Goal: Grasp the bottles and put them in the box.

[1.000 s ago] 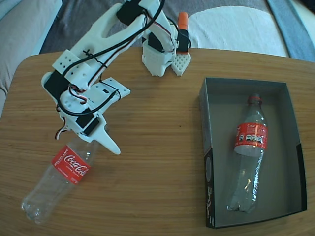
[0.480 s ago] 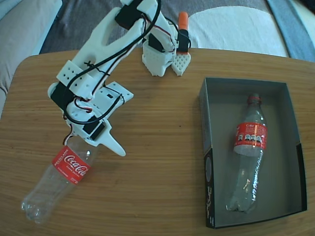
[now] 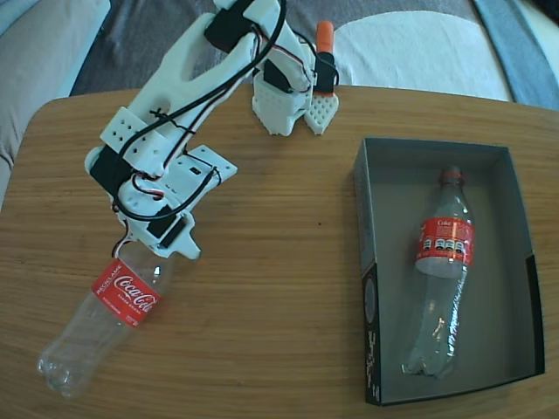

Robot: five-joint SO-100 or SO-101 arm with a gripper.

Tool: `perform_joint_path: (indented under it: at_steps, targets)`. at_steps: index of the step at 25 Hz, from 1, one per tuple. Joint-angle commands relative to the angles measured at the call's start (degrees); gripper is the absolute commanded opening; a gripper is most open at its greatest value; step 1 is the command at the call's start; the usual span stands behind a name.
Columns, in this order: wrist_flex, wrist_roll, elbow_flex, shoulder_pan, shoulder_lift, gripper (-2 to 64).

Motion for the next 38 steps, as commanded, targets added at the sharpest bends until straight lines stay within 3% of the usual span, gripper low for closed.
perform_joint_path:
  at_steps: [1,2,10,26,34,38]
  targets:
    - [0.0,0.35,-1.49,-0.18,2.11,2.2]
    - [0.0,0.35,-1.49,-0.18,2.46,-0.3]
    - [0.79,0.79,-1.41,-0.26,6.86,-0.3]
    - [1.05,21.88,-1.23,-10.11,28.04,-0.3]
    - [9.58,23.2,-1.58,-14.24,34.28,-0.3]
    - [13.54,23.2,-0.7,-21.09,41.13,-0.3]
